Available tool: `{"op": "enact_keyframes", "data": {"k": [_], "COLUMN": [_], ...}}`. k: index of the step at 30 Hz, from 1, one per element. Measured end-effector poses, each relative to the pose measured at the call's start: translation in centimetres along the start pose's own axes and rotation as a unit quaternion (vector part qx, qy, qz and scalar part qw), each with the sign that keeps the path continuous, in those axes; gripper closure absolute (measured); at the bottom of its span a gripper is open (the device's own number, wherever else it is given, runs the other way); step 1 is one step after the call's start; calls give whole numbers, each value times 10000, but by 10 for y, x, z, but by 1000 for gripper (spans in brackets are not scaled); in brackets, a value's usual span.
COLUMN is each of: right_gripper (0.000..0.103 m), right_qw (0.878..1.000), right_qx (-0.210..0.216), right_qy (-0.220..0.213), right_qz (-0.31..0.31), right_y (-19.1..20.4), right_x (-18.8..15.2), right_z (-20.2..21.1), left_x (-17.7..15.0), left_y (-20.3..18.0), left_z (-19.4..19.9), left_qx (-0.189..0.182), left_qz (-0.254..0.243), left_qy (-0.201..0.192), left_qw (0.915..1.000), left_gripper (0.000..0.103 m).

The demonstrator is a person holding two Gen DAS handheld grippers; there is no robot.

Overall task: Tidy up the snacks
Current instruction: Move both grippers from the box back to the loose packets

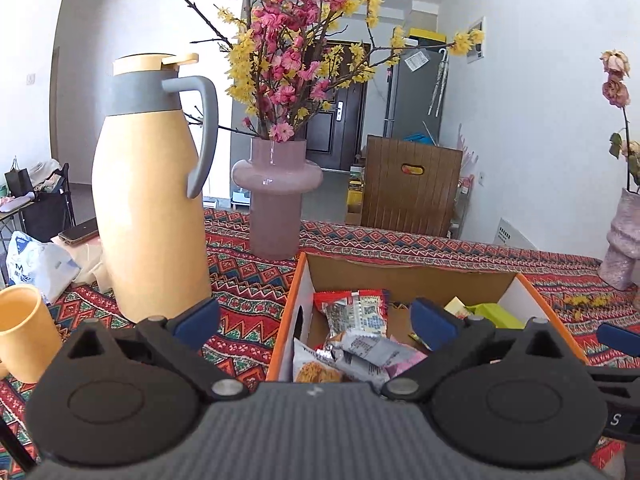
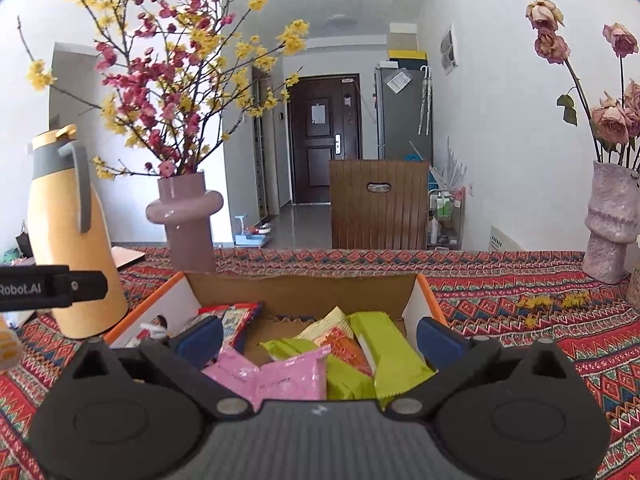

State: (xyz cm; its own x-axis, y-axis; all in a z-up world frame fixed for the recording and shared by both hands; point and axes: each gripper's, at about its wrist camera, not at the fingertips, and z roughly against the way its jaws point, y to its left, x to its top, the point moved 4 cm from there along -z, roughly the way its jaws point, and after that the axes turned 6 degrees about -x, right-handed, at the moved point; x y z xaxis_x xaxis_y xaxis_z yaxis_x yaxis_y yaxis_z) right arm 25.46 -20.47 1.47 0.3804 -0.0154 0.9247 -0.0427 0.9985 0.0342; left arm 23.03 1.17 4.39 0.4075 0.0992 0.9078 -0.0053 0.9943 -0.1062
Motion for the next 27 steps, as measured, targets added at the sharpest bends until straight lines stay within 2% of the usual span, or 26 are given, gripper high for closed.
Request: {"op": "enact_keyframes", "data": {"k": [11,20,27], "right_gripper": [0,0,0], "right_qw": [9992,9970,9941], "right_qx": [48,-65,-29], "right_qy": [387,762,1039], "right_qz": [107,113,295], "right_y": [-4,-13,-7], "right_x": [-32,-61,-76], "right_z": [28,33,22], "left_x": [-39,-97,-99], "left_y": [19,38,45], "left_z": [24,5,2], "left_qx": [-51,-35,2], "left_qz": [-263,-414,-249], "left_qy": [339,694,790], "left_qw": [9991,9967,9966], "left_gripper": [0,0,0]}}
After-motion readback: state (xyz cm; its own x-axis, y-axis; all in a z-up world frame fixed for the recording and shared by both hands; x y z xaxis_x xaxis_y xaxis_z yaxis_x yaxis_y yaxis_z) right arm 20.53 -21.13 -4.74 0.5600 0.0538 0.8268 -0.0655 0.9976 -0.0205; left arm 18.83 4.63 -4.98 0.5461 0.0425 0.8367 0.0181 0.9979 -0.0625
